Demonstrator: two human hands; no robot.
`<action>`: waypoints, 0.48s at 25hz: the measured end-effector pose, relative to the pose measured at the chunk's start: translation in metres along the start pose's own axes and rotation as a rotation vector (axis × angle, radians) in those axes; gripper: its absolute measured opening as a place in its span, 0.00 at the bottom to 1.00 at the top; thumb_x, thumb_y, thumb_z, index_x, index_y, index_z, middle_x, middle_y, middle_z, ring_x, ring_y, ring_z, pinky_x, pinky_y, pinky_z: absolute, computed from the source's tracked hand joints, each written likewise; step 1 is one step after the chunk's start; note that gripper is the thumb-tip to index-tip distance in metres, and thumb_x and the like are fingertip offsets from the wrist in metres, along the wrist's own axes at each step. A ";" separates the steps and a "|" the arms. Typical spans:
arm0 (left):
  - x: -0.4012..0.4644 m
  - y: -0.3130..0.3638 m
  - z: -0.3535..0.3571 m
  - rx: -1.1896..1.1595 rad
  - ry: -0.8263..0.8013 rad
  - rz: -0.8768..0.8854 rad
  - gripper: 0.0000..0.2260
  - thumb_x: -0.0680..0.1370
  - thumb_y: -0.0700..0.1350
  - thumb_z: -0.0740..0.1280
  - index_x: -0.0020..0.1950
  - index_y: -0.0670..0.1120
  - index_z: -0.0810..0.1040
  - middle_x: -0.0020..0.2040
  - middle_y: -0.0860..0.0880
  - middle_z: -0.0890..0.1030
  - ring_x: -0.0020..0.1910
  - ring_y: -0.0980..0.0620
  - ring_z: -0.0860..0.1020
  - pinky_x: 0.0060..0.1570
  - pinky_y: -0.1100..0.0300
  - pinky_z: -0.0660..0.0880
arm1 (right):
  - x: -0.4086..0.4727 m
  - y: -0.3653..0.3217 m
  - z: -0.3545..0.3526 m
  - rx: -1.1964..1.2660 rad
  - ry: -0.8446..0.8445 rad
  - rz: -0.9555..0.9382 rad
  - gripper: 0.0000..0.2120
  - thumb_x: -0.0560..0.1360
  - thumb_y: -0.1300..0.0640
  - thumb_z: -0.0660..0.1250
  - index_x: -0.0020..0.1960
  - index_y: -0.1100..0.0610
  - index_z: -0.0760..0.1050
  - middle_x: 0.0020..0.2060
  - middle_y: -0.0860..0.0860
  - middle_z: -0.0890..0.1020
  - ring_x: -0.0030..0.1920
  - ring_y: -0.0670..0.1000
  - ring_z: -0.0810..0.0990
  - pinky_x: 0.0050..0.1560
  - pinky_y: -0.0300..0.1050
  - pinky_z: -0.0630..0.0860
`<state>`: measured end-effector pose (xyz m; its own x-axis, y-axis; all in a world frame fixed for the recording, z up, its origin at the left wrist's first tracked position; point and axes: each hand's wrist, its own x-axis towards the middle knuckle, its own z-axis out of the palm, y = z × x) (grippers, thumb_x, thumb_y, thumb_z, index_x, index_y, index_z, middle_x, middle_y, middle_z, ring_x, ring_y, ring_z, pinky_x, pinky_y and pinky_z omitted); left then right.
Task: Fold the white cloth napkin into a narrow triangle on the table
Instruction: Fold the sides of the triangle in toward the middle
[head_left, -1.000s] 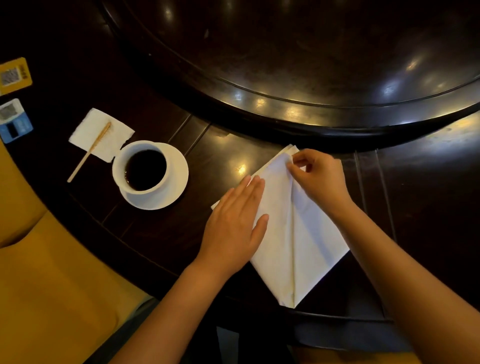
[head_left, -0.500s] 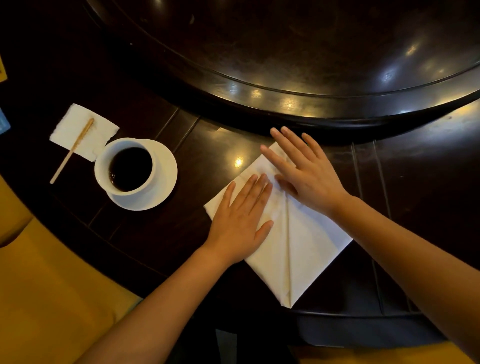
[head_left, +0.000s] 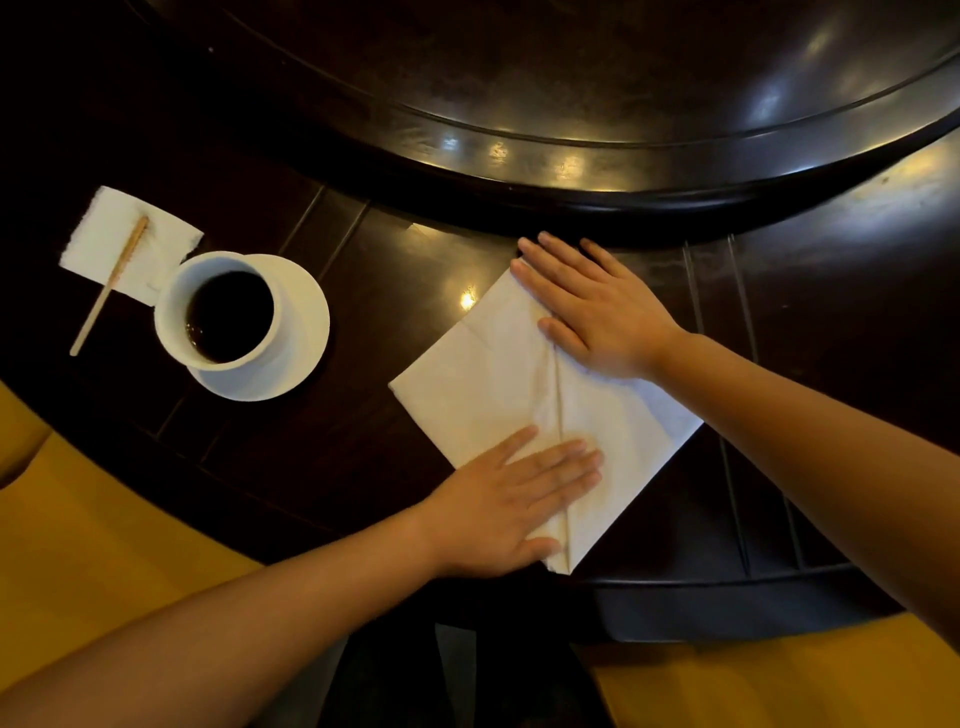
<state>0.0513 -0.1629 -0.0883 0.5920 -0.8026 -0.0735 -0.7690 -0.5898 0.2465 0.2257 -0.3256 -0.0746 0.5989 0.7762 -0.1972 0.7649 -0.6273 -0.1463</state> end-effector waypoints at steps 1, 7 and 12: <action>-0.006 0.014 0.004 -0.015 -0.008 0.015 0.30 0.78 0.58 0.52 0.75 0.43 0.55 0.76 0.46 0.57 0.76 0.49 0.50 0.72 0.49 0.47 | 0.000 0.000 -0.001 0.008 -0.001 0.003 0.28 0.79 0.43 0.41 0.76 0.53 0.45 0.76 0.52 0.50 0.75 0.51 0.43 0.74 0.53 0.43; -0.010 0.041 -0.010 -0.145 0.041 0.074 0.29 0.78 0.56 0.52 0.75 0.42 0.55 0.76 0.44 0.58 0.75 0.51 0.51 0.71 0.52 0.49 | -0.001 -0.003 0.001 -0.004 0.012 0.013 0.28 0.79 0.43 0.40 0.76 0.53 0.45 0.76 0.52 0.50 0.75 0.51 0.42 0.74 0.53 0.43; 0.065 -0.029 -0.043 -0.010 0.265 -0.852 0.28 0.79 0.54 0.45 0.76 0.41 0.49 0.77 0.43 0.53 0.75 0.48 0.50 0.71 0.48 0.45 | -0.001 -0.004 0.002 -0.038 0.029 0.029 0.28 0.79 0.44 0.41 0.76 0.54 0.47 0.76 0.52 0.51 0.75 0.51 0.44 0.74 0.53 0.45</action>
<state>0.1226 -0.1939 -0.0584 0.9990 -0.0439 -0.0102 -0.0406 -0.9749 0.2188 0.2209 -0.3240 -0.0759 0.6275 0.7594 -0.1722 0.7550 -0.6474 -0.1042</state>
